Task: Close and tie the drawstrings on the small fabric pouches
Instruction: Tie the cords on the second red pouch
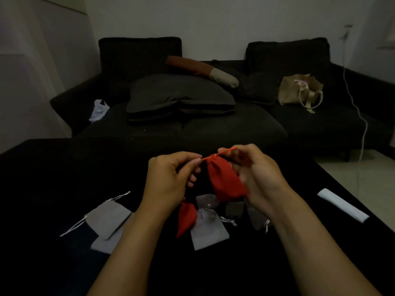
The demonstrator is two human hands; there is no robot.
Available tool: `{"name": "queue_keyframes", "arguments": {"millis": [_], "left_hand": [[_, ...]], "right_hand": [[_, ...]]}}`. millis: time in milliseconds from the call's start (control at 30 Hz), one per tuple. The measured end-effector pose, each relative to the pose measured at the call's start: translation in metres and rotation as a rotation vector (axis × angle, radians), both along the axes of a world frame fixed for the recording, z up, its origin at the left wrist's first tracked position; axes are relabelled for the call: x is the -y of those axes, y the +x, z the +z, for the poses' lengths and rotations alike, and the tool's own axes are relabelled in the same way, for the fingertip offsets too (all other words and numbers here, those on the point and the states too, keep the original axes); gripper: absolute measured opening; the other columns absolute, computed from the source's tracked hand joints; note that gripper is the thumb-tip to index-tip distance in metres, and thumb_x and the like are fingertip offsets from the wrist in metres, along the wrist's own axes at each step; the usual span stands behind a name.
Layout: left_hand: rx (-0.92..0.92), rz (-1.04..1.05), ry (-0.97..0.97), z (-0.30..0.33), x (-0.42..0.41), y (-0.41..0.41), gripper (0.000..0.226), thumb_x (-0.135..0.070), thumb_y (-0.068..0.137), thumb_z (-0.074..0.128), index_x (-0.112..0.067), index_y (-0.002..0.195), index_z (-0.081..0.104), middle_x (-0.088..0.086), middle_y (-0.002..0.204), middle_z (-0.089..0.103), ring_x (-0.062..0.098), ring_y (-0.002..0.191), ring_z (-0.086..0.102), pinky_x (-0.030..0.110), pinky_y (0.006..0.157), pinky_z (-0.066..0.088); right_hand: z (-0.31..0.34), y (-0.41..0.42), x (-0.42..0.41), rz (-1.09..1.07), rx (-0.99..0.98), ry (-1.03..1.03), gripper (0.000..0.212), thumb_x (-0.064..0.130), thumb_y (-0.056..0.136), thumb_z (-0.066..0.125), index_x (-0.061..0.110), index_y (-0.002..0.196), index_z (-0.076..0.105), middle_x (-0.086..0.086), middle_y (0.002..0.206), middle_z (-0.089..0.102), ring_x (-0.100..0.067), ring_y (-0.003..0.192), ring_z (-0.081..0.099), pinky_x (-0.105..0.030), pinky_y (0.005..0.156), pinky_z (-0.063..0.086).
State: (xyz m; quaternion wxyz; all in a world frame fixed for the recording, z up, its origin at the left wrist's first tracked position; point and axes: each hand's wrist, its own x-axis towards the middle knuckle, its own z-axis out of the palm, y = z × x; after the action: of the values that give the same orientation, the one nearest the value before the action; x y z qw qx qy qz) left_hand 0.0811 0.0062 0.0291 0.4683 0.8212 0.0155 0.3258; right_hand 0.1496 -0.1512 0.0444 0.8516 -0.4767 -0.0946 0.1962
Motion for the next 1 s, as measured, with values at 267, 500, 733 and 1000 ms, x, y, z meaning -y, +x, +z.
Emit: {"name": "queue_keyframes", "arguments": {"millis": [267, 500, 733, 1000], "left_hand": [[-0.292, -0.313, -0.526, 0.009, 0.023, 0.004, 0.046, -0.033, 0.105, 0.034, -0.012, 0.068, 0.05, 0.001, 0.054, 0.042, 0.009, 0.044, 0.038, 0.021, 0.042, 0.032], [-0.124, -0.203, -0.471, 0.004, 0.024, 0.009, 0.051, -0.028, 0.103, 0.044, -0.022, 0.053, 0.039, -0.007, 0.045, 0.031, 0.008, 0.04, 0.028, 0.022, 0.043, 0.024], [-0.114, -0.265, -0.455, 0.004, 0.026, 0.006, 0.044, -0.027, 0.103, 0.045, -0.02, 0.06, 0.042, -0.006, 0.049, 0.03, 0.009, 0.045, 0.027, 0.029, 0.047, 0.021], [-0.15, -0.336, -0.52, 0.007, 0.026, 0.003, 0.038, -0.025, 0.104, 0.042, -0.018, 0.068, 0.053, -0.002, 0.057, 0.044, 0.011, 0.048, 0.038, 0.021, 0.042, 0.033]], "right_hand": [[0.001, -0.006, -0.004, 0.208, -0.099, 0.172, 0.041, 0.028, 0.094, 0.049, 0.015, 0.058, 0.059, -0.003, 0.065, 0.046, -0.009, 0.04, 0.03, -0.017, 0.039, 0.034], [0.006, -0.001, -0.003, 0.067, 0.067, 0.143, 0.028, 0.015, 0.1, 0.044, 0.014, 0.072, 0.042, 0.001, 0.057, 0.038, -0.003, 0.039, 0.023, -0.015, 0.036, 0.014], [0.003, -0.005, -0.003, 0.032, 0.152, 0.121, 0.029, 0.012, 0.101, 0.042, 0.014, 0.072, 0.042, 0.0, 0.056, 0.04, -0.004, 0.04, 0.024, -0.015, 0.036, 0.018], [0.001, -0.006, 0.004, -0.015, 0.395, -0.316, 0.008, 0.014, 0.097, 0.055, 0.01, 0.102, 0.051, 0.0, 0.055, 0.046, -0.009, 0.042, 0.038, -0.022, 0.038, 0.03]]}}
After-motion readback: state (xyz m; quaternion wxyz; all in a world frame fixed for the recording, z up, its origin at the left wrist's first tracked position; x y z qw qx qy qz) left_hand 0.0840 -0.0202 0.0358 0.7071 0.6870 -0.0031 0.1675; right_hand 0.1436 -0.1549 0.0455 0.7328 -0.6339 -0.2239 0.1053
